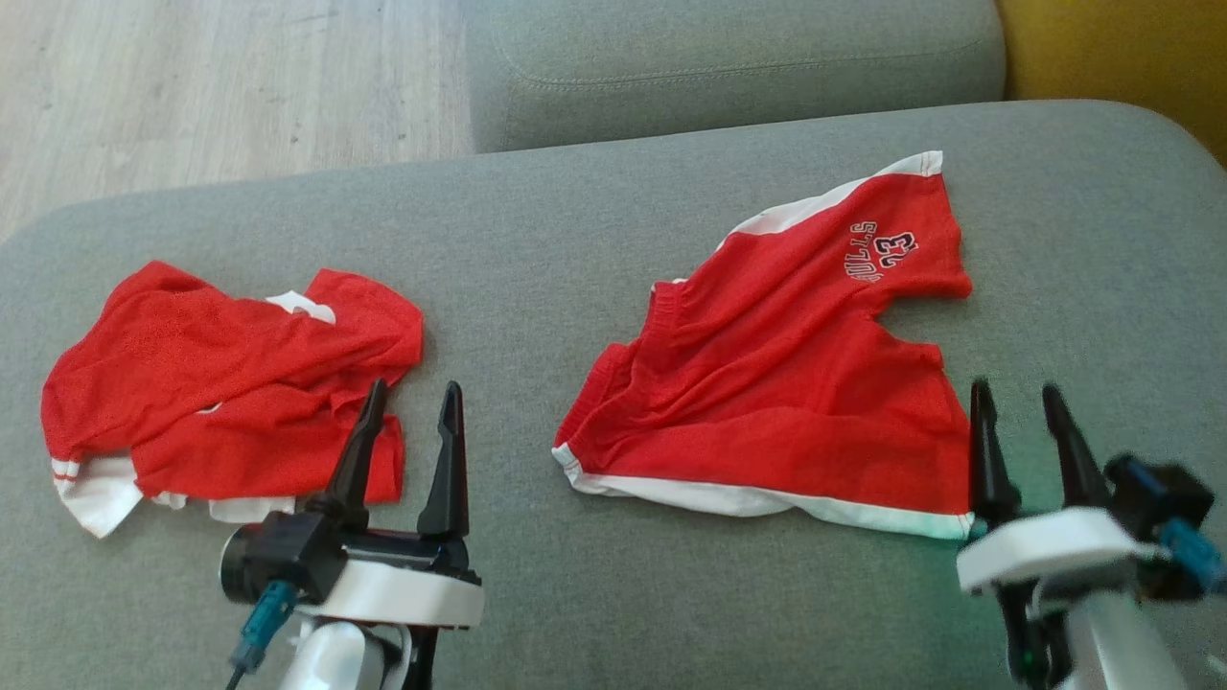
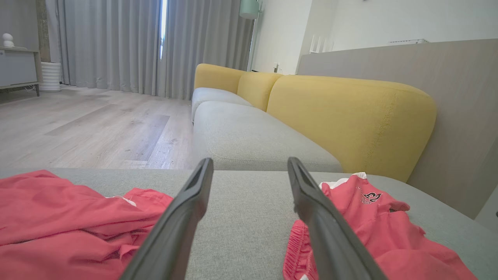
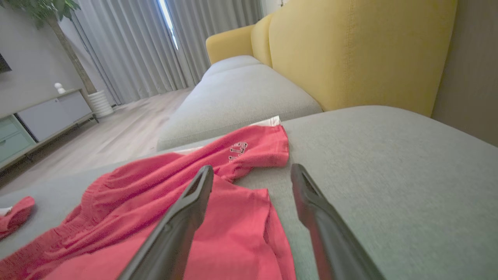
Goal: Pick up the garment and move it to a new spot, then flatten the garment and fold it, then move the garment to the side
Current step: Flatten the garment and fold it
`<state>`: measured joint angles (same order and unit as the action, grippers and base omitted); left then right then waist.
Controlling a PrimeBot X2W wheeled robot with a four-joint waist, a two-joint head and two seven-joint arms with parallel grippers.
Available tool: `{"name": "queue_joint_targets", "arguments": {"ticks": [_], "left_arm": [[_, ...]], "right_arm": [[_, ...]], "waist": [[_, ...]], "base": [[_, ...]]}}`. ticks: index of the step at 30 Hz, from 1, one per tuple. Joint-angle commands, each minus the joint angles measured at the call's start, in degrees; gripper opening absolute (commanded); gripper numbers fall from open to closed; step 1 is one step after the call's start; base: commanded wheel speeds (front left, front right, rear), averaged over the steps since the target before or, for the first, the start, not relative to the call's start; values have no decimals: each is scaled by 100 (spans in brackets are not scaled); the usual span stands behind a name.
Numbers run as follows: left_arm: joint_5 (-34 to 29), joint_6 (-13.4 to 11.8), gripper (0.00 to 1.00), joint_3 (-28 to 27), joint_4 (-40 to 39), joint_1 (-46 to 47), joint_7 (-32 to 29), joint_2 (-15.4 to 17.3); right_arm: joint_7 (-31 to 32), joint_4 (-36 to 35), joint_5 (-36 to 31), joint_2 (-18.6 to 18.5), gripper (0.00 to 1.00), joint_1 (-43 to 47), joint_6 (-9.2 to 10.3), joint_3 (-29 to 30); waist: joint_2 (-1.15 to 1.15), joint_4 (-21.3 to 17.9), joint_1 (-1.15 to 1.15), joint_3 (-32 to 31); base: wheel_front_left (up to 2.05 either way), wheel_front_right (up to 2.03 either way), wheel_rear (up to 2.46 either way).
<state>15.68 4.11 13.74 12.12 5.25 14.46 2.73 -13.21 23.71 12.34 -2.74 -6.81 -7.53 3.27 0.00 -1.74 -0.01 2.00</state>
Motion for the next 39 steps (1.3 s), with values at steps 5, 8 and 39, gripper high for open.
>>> {"name": "queue_joint_targets", "arguments": {"ticks": [5,8,39], "left_arm": [[-69,68,100,-140,-112,102,54,15],[-108,97,100,-155,-66,106,54,15],[-746,336,100,2369,2348,2168,-143,1191]], "right_arm": [[-159,-268,-62,-14,100,118,4,-168],[-172,-375,-51,-14,100,125,4,-175],[-178,-723,-77,-14,100,-179,4,-23]], "waist": [[0,17,1,48],[0,1,1,74],[0,-309,1,858]], "base": [[0,0,0],[0,0,0],[0,0,0]]}}
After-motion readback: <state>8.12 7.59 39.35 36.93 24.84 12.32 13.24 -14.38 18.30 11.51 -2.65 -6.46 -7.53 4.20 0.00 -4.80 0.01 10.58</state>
